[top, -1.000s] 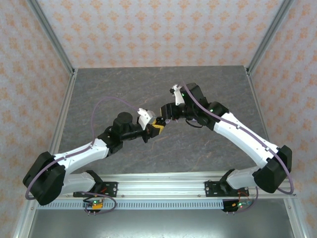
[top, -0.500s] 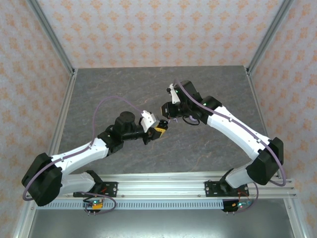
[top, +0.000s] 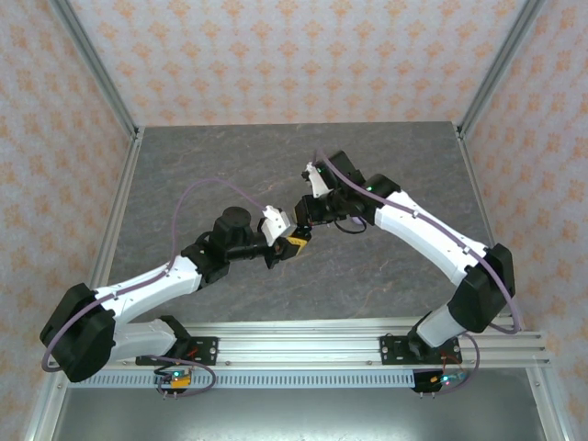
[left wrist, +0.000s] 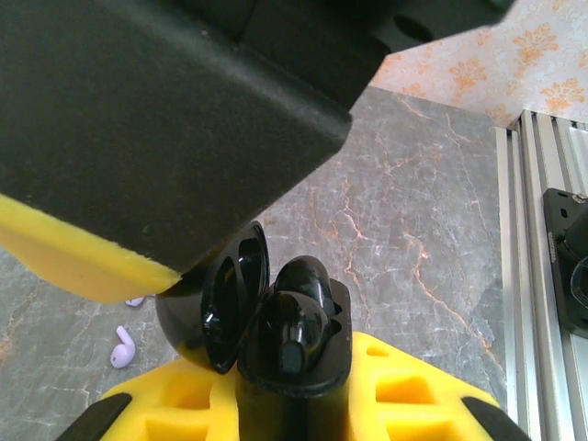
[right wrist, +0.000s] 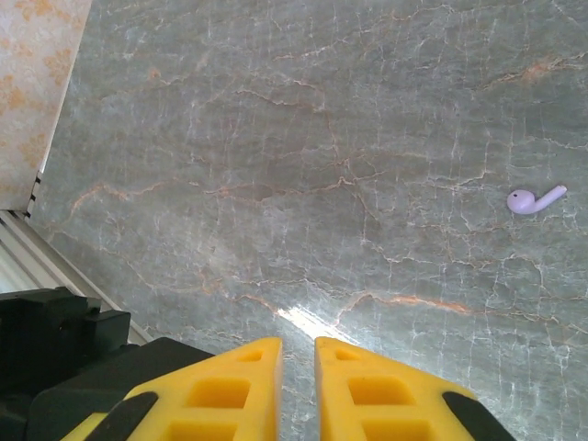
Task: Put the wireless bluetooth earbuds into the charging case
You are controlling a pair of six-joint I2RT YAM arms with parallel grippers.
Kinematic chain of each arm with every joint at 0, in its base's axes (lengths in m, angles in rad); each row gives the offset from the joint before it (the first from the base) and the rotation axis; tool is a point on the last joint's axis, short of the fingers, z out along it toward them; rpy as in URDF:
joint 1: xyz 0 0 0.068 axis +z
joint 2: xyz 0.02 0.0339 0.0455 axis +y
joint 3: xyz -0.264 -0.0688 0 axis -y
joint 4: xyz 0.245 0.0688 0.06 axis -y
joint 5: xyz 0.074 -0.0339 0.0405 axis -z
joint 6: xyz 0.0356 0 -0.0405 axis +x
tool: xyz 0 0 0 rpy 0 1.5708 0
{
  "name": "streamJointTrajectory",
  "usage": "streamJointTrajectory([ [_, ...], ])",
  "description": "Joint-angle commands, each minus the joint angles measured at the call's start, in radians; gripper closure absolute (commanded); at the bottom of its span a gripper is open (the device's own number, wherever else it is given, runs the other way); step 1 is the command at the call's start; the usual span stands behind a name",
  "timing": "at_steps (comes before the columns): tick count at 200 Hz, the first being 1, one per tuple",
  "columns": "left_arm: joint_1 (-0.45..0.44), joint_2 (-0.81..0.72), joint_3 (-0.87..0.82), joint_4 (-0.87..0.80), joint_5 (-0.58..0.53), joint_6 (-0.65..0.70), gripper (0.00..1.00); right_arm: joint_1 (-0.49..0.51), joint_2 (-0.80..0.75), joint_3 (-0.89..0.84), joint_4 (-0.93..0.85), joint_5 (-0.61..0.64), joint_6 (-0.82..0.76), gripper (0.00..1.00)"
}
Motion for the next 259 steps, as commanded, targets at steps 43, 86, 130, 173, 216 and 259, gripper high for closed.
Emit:
streamJointTrajectory([
  [43, -0.006, 0.028, 0.066, 0.021, -0.118, -0.059, 0.88, 0.005, 0.016, 0.029, -0.070, -0.070, -0.040, 0.82],
  [86, -0.002, 0.034, 0.073, 0.034, -0.176, -0.093, 0.88, 0.005, 0.015, 0.028, -0.087, -0.059, -0.045, 0.82],
  [130, -0.001, 0.041, 0.079, 0.033, -0.189, -0.119, 0.87, 0.005, 0.010, 0.030, -0.093, 0.011, -0.032, 0.80],
  [173, 0.005, 0.076, 0.113, -0.024, -0.298, -0.211, 0.87, -0.017, -0.023, 0.013, -0.061, 0.190, 0.053, 0.70],
  [216, 0.071, 0.193, 0.224, -0.146, -0.314, -0.411, 0.87, -0.133, -0.099, -0.084, -0.008, 0.238, 0.157, 0.70],
  [259, 0.143, 0.362, 0.404, -0.327, -0.282, -0.546, 0.88, -0.204, -0.156, -0.177, 0.000, 0.237, 0.180, 0.70],
])
